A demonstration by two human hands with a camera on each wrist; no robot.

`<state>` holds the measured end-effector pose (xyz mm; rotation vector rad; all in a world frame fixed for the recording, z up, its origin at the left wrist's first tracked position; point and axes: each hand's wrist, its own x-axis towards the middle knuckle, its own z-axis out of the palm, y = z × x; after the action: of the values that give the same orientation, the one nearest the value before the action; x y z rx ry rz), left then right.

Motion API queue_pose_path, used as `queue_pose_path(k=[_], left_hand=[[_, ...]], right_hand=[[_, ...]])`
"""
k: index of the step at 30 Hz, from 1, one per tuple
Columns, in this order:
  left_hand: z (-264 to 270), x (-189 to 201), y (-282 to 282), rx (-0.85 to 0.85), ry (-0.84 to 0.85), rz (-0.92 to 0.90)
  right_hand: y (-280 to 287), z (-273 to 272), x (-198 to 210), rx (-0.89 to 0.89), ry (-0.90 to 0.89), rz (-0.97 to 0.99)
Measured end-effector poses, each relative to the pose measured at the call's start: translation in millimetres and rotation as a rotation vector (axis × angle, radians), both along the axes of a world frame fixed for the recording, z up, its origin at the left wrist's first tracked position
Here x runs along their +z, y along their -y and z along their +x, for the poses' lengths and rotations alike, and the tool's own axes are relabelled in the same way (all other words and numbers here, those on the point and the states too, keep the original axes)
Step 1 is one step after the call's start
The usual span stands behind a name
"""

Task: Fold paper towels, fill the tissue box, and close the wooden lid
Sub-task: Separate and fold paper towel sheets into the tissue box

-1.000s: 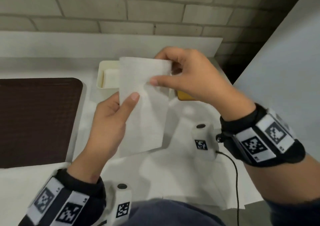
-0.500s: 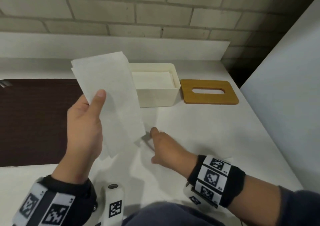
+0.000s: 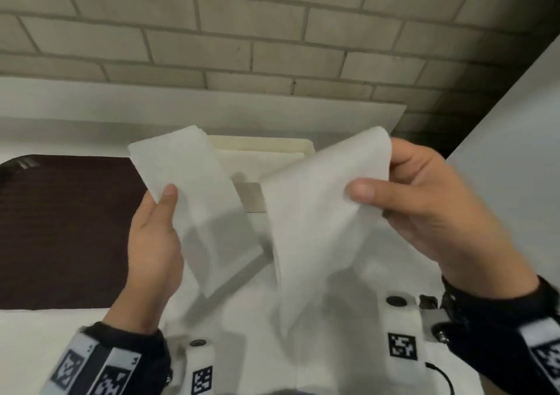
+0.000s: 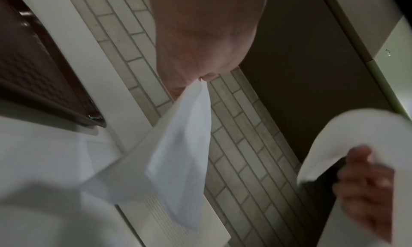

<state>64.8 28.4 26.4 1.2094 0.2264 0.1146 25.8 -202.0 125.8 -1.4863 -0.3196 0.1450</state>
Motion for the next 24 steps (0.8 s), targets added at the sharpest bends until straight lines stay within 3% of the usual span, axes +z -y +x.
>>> queue_pose_path(k=[3, 5, 7, 12, 18, 21, 24], left_hand=[[-2.3, 4.7, 24.2, -0.133, -0.142, -0.220], [-3.5, 8.1, 34.9, -0.237, -0.176, -0.201], [-2.1, 11.6, 43.6, -0.333, -0.095, -0.053], [3.3, 8.5, 49.0, -0.374, -0.136, -0.176], [4.2, -1.1, 56.5, -0.466, -0.049, -0.095], [5.5, -4.4, 58.9, -0.427, 0.019, 0.060], [8.8, -4.9, 58.6, -0.421, 0.083, 0.149]], right_hand=[[-4.3, 15.2, -10.5, -0.048, -0.072, 0.032], [-10.0, 25.3, -29.1, -0.130, -0.149, -0.039], [-16.2, 30.6, -46.4, -0.215, -0.182, -0.130], [-23.2, 31.4, -72.6, -0.312, -0.225, -0.308], [-28.8, 29.2, -81.3, -0.369, -0.138, -0.477], [-24.2, 31.1, -86.1, -0.466, -0.085, -0.454], [-20.0, 37.5, -91.4, -0.471, -0.126, -0.217]])
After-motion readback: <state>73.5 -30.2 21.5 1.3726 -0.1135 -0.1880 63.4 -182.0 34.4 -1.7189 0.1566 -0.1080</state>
